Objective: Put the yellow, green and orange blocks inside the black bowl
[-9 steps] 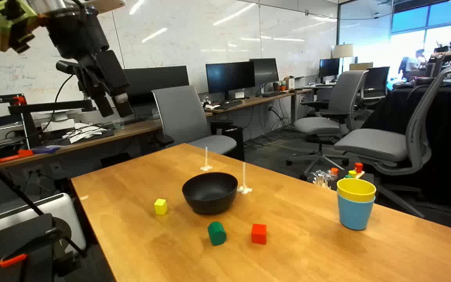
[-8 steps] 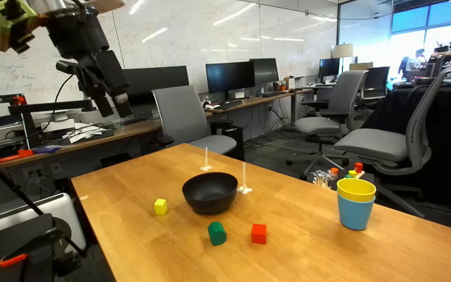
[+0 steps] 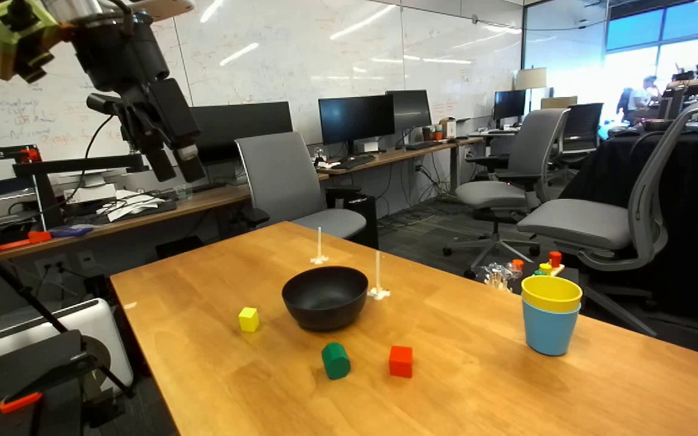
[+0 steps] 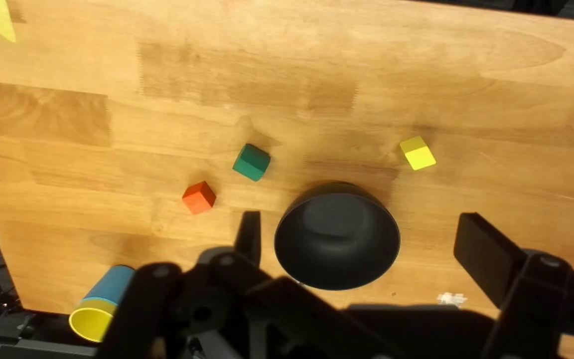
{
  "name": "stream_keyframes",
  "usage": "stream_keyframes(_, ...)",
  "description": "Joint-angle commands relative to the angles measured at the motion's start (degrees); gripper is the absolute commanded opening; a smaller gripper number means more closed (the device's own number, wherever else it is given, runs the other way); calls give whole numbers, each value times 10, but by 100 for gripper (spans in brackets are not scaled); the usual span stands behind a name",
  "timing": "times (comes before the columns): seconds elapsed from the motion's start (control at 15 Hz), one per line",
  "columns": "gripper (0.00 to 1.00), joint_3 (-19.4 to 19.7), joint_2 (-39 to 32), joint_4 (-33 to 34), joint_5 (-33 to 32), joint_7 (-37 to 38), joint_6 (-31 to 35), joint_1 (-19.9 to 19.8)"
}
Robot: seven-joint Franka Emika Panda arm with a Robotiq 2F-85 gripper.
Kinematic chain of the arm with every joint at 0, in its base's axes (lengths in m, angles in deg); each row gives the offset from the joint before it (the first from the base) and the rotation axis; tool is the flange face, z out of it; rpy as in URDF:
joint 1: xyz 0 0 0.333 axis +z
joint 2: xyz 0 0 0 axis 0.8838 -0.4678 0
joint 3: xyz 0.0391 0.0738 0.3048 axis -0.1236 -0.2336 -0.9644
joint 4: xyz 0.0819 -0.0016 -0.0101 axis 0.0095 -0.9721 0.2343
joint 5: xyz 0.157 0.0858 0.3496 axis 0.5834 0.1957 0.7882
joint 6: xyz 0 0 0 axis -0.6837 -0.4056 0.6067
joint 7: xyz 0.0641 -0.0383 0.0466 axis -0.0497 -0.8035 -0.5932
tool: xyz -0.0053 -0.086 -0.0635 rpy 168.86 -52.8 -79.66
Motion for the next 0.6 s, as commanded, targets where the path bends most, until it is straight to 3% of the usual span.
stream_keyframes(0.0, 100, -3, -11, 2, 1, 23, 10, -4)
stream_keyframes(0.2, 100, -6, -24, 4, 20, 55, 1, 0)
stream_keyframes(0.53, 100, -44, -56, 6, 19, 129, 12, 4)
